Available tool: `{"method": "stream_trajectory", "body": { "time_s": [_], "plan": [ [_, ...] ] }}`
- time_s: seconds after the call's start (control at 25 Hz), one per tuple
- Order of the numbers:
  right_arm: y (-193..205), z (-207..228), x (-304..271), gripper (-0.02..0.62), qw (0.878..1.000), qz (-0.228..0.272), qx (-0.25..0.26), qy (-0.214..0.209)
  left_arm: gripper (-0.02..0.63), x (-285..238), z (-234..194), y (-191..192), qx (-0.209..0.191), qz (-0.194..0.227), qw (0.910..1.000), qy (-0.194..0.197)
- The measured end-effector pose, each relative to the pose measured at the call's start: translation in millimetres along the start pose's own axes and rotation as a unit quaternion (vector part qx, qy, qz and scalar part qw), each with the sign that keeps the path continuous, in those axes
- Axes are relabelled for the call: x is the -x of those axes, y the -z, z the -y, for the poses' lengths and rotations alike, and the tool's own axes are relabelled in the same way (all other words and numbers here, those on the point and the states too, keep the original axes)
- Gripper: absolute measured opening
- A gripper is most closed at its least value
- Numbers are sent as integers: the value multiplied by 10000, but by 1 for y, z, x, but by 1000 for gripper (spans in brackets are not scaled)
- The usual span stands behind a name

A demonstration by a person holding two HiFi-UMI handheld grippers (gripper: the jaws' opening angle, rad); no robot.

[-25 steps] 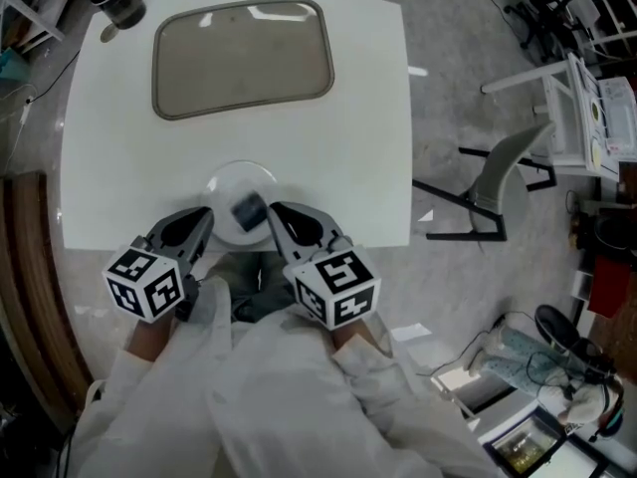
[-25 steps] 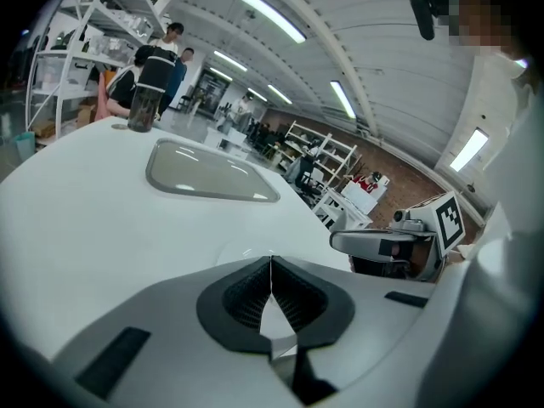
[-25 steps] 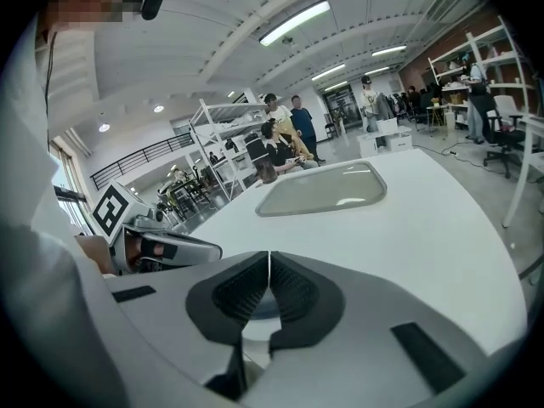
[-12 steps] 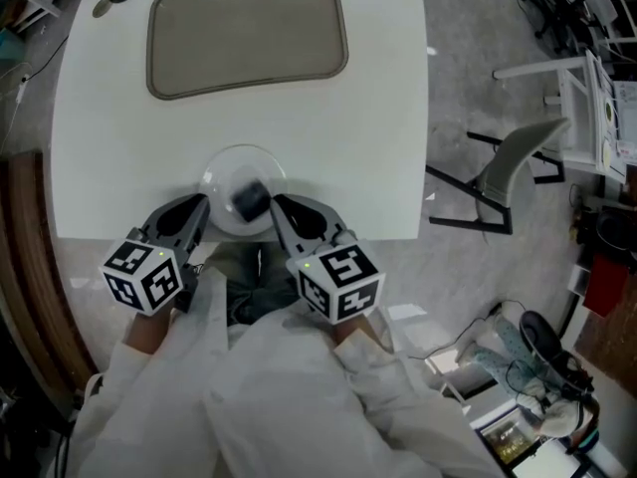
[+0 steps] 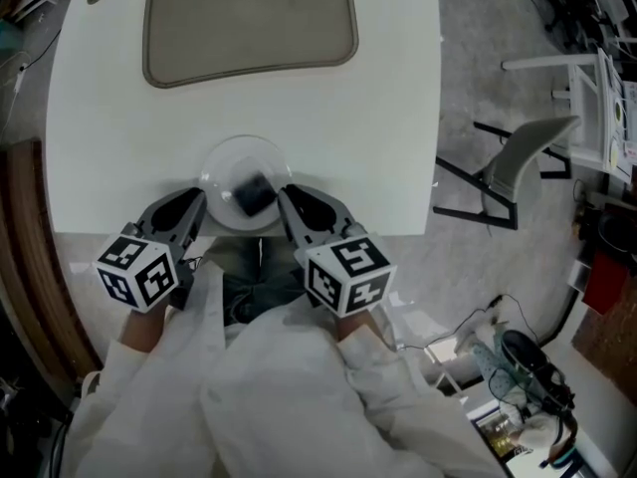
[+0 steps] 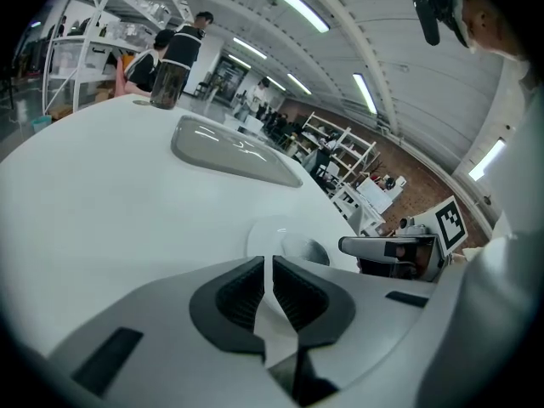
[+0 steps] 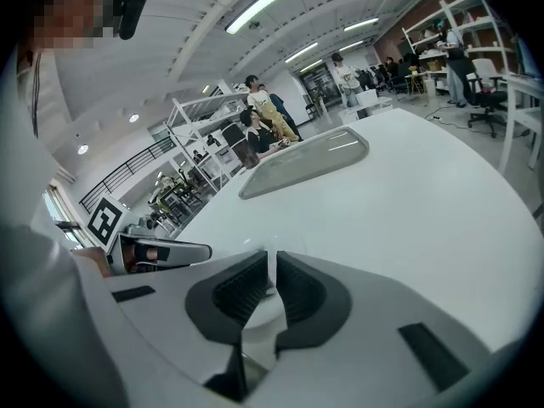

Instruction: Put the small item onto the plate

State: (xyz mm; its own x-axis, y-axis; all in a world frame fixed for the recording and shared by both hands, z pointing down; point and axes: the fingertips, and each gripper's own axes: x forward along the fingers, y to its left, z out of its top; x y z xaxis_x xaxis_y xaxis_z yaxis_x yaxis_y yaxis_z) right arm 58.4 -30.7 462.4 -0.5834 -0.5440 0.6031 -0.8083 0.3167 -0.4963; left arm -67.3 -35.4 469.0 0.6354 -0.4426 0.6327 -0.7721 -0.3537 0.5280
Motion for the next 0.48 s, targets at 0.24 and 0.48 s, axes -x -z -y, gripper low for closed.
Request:
{"method": "stream_trajectory", "body": {
  "time_s": [0.24, 0.48],
  "plan": [
    [4, 5, -1, 18, 9999, -84, -66, 78, 45, -1, -6, 2, 91, -54, 9999, -59],
    [8, 9, -2, 39, 9996, -163, -203, 137, 86, -1, -11, 8, 251, -163, 9995, -58]
  ]
}}
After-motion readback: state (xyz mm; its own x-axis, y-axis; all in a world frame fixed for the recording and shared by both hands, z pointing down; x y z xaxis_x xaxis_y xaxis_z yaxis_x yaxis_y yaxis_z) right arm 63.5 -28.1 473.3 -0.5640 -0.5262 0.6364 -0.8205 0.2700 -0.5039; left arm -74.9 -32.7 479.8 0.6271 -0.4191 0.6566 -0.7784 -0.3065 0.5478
